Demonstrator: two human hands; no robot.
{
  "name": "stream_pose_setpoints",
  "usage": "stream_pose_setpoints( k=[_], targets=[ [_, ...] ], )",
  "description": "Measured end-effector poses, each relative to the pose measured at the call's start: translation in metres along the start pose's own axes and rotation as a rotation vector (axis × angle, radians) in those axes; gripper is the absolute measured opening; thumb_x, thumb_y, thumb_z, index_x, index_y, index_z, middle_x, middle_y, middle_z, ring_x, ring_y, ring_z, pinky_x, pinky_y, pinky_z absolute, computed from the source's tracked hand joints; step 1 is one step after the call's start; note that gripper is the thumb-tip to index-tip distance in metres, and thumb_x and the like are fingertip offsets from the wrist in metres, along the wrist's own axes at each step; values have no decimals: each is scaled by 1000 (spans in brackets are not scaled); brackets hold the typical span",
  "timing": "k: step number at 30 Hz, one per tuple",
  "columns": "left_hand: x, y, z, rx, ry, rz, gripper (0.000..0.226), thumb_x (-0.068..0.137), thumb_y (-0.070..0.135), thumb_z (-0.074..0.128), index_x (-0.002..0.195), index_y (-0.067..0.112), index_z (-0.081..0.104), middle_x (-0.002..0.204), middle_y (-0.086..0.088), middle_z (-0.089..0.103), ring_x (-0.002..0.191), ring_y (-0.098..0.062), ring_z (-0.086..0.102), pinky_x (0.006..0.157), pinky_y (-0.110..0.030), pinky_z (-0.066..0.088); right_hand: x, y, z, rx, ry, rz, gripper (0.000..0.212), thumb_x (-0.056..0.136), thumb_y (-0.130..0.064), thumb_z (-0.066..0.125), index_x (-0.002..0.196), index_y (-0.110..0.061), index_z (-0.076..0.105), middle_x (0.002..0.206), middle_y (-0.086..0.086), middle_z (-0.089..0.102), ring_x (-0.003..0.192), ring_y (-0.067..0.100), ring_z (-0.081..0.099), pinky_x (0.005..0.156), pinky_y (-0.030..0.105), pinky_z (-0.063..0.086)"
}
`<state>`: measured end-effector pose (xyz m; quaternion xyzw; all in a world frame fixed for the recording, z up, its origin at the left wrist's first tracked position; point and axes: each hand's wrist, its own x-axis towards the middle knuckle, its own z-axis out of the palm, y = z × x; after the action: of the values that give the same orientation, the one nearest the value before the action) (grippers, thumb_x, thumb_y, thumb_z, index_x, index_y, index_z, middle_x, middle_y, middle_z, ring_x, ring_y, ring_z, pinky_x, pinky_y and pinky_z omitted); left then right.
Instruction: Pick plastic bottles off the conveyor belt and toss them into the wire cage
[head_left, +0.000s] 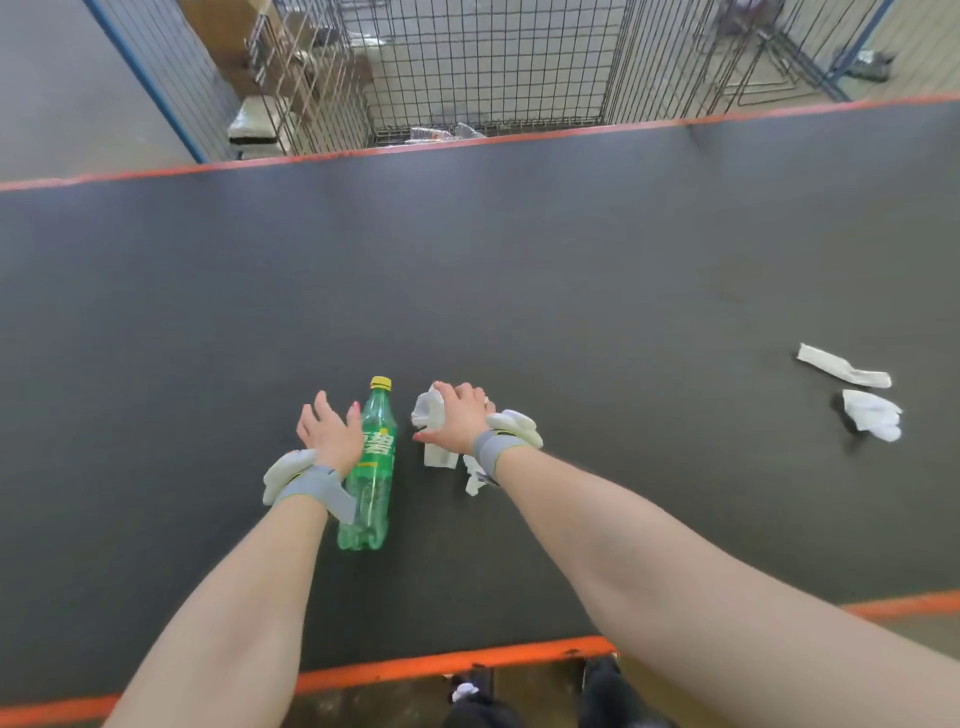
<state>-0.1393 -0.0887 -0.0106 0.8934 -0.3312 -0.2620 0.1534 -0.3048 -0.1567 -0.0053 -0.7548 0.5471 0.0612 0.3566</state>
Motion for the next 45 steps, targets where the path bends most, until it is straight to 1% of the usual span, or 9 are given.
stream_pose_setpoints(
  k=[3, 7, 10, 13, 20, 28, 32, 41, 45],
  targets=[
    [0, 0, 0, 1, -21, -56, 61, 102, 35, 35, 153, 8, 13, 157, -19, 11, 146, -33, 6, 118, -44, 8, -2, -7, 10, 79, 2, 20, 86, 82, -52, 68, 150, -24, 24, 143, 12, 35, 137, 32, 28, 113, 44, 26],
    [-6, 1, 3, 134, -123, -41, 61, 103, 38, 32, 153, 9, 13, 157, -17, 14, 145, -33, 10, 117, -45, 12, -6, -2, 21, 136, -126, 211, 102, 82, -49, 70, 154, -32, 0, 149, 17, 21, 138, 42, 26, 113, 49, 26],
    [-10, 9, 10, 181, -198, 6, 62, 102, 39, 33, 153, 10, 13, 158, -15, 12, 146, -32, 9, 118, -45, 13, -7, 11, 20, 84, -90, 327, 101, 88, -39, 65, 151, -42, -14, 144, 15, 21, 125, 39, 42, 104, 44, 36],
    [-8, 23, 16, 184, -245, 46, 63, 102, 38, 35, 153, 10, 11, 158, -15, 9, 147, -32, 6, 118, -45, 12, -4, 24, 10, 125, -33, 402, 97, 89, -33, 60, 149, -44, -15, 135, 13, 26, 112, 36, 50, 97, 41, 40],
    [15, 60, 10, 161, -205, 84, 62, 103, 37, 34, 152, 7, 12, 158, -15, 10, 147, -29, 0, 119, -43, 10, 27, 17, -34, 457, 41, 379, 100, 83, -37, 64, 151, -35, -10, 140, 16, 30, 126, 41, 40, 108, 49, 35],
    [56, 94, -9, 139, -118, 82, 61, 102, 43, 30, 152, 12, 15, 159, -9, 12, 148, -24, 2, 118, -46, 12, 133, -89, -251, 905, 335, 138, 97, 91, -45, 60, 154, -18, -9, 156, 18, 23, 140, 38, 29, 114, 47, 28],
    [61, 109, -12, 105, -140, 62, 62, 102, 42, 31, 153, 9, 13, 158, -12, 12, 147, -26, 3, 118, -47, 13, 135, -109, -277, 873, 287, 66, 96, 91, -50, 57, 154, -25, -12, 160, 10, 15, 144, 35, 23, 112, 52, 33],
    [52, 114, -11, 181, -153, 99, 65, 101, 42, 34, 153, 9, 11, 158, -11, 10, 147, -25, 2, 118, -48, 11, 128, -48, -167, 417, -2, 206, 94, 90, -50, 59, 155, -28, -6, 158, 14, 11, 146, 33, 17, 117, 45, 26],
    [40, 97, -8, 376, -168, 92, 73, 98, 44, 41, 153, 13, 5, 160, -10, 2, 148, -27, -6, 116, -59, 6, 106, -36, -135, 266, -47, 175, 88, 93, -43, 58, 156, -25, -1, 160, 12, 7, 147, 33, 17, 118, 44, 20]
  ],
)
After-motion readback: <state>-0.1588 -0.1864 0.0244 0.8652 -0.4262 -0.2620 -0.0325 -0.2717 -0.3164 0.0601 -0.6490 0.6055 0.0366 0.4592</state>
